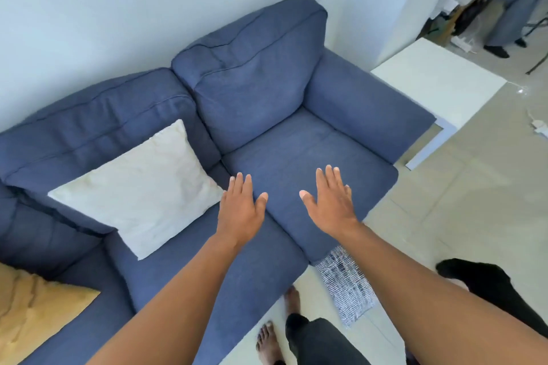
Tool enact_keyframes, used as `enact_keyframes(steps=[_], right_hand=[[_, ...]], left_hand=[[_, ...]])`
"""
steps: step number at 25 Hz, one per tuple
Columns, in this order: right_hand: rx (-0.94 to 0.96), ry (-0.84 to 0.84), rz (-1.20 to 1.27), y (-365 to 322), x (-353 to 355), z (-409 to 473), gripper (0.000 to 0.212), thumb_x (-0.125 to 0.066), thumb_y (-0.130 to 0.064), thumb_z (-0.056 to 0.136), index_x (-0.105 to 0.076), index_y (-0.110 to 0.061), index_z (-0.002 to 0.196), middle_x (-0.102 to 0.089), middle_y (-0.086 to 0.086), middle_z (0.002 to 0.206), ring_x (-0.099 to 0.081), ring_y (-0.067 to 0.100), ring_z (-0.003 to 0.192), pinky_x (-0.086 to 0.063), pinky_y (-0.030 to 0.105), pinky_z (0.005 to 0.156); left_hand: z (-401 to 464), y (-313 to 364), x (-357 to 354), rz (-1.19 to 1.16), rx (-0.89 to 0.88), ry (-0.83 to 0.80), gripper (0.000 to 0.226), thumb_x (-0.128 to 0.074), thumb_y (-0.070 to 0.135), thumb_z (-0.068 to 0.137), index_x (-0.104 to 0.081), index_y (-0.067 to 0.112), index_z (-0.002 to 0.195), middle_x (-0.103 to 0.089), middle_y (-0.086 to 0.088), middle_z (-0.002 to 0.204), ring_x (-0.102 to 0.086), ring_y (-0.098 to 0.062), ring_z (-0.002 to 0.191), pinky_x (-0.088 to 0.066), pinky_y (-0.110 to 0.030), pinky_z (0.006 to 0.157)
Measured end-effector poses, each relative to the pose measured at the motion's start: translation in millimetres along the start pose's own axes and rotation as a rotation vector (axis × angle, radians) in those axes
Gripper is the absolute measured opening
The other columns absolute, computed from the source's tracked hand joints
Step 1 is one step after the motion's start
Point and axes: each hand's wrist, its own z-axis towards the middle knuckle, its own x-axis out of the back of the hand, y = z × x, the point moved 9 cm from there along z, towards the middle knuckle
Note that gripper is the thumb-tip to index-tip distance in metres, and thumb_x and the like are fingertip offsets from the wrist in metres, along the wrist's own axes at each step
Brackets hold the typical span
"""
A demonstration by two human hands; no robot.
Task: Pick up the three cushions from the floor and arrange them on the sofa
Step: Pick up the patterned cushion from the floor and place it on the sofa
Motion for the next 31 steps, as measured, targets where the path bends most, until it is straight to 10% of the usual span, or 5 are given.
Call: enact_keyframes(steps=[19, 31], right_hand=[[-0.594, 0.090, 0.171, 386, 45, -120, 0.075, -0.037, -0.050, 0.107, -0.015, -0.007, 0.164, -0.003, 0.016, 0.175, 0.004, 0.032, 0.162, -0.014, 0.056, 0.127], [-0.782, -0.027, 0.305, 523, -132, -68, 0.076, -0.040, -0.049, 0.107, -0.016, -0.005, 0.164, -0.009, 0.018, 0.174, -0.001, 0.032, 0.162, -0.018, 0.055, 0.127]], left_hand=[[-19, 326, -263, 0.276, -0.528, -0.431, 0.071, -0.040, 0.045, 0.109, -0.020, 0.007, 0.166, -0.011, -0.014, 0.176, -0.006, -0.030, 0.163, -0.011, -0.047, 0.130], [60, 273, -488, 0.447, -0.471, -0.667, 0.072, -0.042, 0.046, 0.109, -0.021, 0.005, 0.165, -0.017, -0.020, 0.173, -0.013, -0.035, 0.162, -0.015, -0.045, 0.130]])
